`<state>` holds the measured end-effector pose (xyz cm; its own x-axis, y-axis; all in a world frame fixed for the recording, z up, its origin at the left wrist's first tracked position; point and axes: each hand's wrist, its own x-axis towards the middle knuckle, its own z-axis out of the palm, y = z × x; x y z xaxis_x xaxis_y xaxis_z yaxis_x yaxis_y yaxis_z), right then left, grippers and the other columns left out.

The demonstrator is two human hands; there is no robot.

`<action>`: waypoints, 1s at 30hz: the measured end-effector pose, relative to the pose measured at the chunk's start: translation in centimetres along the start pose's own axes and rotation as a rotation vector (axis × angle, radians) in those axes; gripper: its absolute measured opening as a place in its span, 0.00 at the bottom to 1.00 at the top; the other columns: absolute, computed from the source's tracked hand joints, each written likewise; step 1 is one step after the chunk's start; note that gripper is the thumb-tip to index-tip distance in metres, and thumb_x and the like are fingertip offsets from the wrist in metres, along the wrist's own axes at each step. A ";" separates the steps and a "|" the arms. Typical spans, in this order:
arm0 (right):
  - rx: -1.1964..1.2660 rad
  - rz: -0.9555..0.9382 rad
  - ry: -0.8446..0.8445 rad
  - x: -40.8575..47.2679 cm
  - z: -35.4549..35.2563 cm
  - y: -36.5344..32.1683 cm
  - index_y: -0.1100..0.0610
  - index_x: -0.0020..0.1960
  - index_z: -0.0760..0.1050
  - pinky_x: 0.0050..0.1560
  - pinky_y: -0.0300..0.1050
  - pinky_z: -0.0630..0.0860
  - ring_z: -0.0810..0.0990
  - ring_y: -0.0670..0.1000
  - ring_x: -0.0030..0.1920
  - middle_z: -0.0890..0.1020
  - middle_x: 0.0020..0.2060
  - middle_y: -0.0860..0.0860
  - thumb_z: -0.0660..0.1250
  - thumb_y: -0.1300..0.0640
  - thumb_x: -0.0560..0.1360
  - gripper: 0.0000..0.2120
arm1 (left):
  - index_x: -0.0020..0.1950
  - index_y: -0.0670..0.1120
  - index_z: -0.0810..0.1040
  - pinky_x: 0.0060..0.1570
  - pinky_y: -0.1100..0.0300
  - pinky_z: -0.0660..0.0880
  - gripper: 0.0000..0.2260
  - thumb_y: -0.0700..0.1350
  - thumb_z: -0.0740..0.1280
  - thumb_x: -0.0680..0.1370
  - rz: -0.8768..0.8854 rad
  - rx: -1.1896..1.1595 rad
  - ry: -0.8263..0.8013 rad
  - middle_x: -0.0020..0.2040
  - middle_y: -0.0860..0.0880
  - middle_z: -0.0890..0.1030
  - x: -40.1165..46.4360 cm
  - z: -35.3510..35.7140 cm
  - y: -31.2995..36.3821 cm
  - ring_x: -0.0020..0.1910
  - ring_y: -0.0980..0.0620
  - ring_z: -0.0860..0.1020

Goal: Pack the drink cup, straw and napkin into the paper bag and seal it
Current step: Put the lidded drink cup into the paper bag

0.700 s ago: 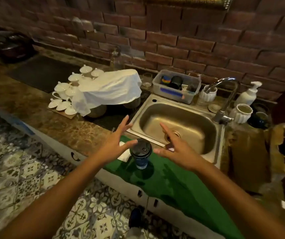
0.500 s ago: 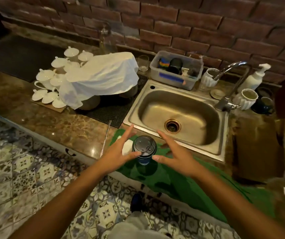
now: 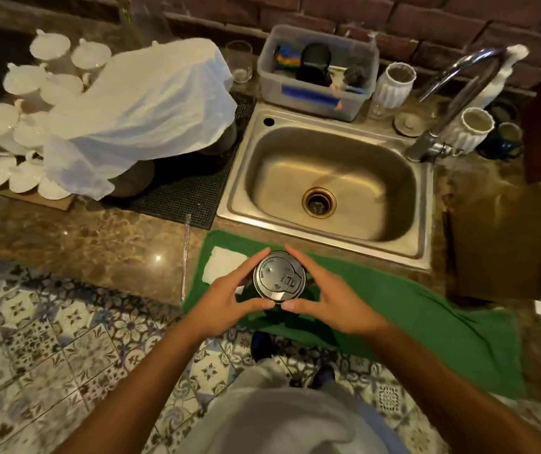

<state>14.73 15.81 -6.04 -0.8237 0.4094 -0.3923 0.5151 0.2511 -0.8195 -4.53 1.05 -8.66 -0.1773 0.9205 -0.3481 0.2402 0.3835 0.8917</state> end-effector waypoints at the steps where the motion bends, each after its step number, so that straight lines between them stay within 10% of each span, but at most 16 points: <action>1: 0.005 0.001 0.002 0.0 0.0 0.0 0.33 0.79 0.52 0.76 0.53 0.67 0.67 0.43 0.76 0.66 0.77 0.39 0.75 0.39 0.71 0.45 | 0.73 0.76 0.59 0.73 0.59 0.67 0.38 0.57 0.76 0.70 -0.003 0.001 -0.007 0.71 0.67 0.70 0.1 -0.1 0.1 0.72 0.63 0.71; 10: 0.027 -0.066 0.087 -1.8 -2.7 -1.7 0.32 0.76 0.57 0.74 0.53 0.70 0.74 0.46 0.71 0.73 0.71 0.39 0.74 0.30 0.65 0.45 | 0.78 0.68 0.58 0.72 0.60 0.68 0.38 0.60 0.72 0.72 0.094 0.146 -0.062 0.69 0.73 0.68 0.0 -1.2 5.5 0.69 0.71 0.70; 14: 0.039 -0.161 0.219 -5.0 -6.4 -3.2 0.31 0.73 0.63 0.70 0.40 0.72 0.74 0.37 0.68 0.74 0.65 0.27 0.77 0.33 0.62 0.43 | 0.77 0.71 0.56 0.69 0.50 0.73 0.35 0.65 0.69 0.73 0.223 0.270 -0.050 0.72 0.71 0.67 -0.2 -0.6 11.0 0.69 0.57 0.76; 20: 0.071 -0.288 0.313 -10.9 -13.1 -2.5 0.43 0.73 0.70 0.68 0.52 0.76 0.77 0.42 0.68 0.80 0.66 0.39 0.78 0.35 0.63 0.42 | 0.79 0.69 0.50 0.65 0.54 0.76 0.37 0.69 0.64 0.74 0.374 0.395 -0.025 0.72 0.63 0.73 0.1 4.5 19.0 0.64 0.57 0.80; 25: 0.109 -0.350 0.344 -16.3 -17.8 -0.9 0.38 0.72 0.67 0.67 0.39 0.74 0.77 0.40 0.67 0.78 0.66 0.35 0.80 0.41 0.62 0.41 | 0.81 0.66 0.46 0.65 0.48 0.74 0.45 0.72 0.66 0.70 0.368 0.360 0.044 0.70 0.71 0.70 0.8 10.4 23.0 0.56 0.41 0.84; 30: 0.129 -0.305 0.312 -21.1 -21.9 1.9 0.36 0.72 0.67 0.67 0.39 0.74 0.76 0.38 0.67 0.77 0.65 0.32 0.79 0.38 0.60 0.43 | 0.80 0.62 0.56 0.65 0.48 0.76 0.40 0.74 0.61 0.71 0.414 0.401 0.018 0.71 0.65 0.73 2.0 15.9 26.2 0.68 0.62 0.76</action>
<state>38.28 26.83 9.81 -0.8124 0.5830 0.0034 0.2097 0.2976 -0.9314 16.61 14.16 9.37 -0.0071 0.9999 0.0150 0.6357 -0.0071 0.7719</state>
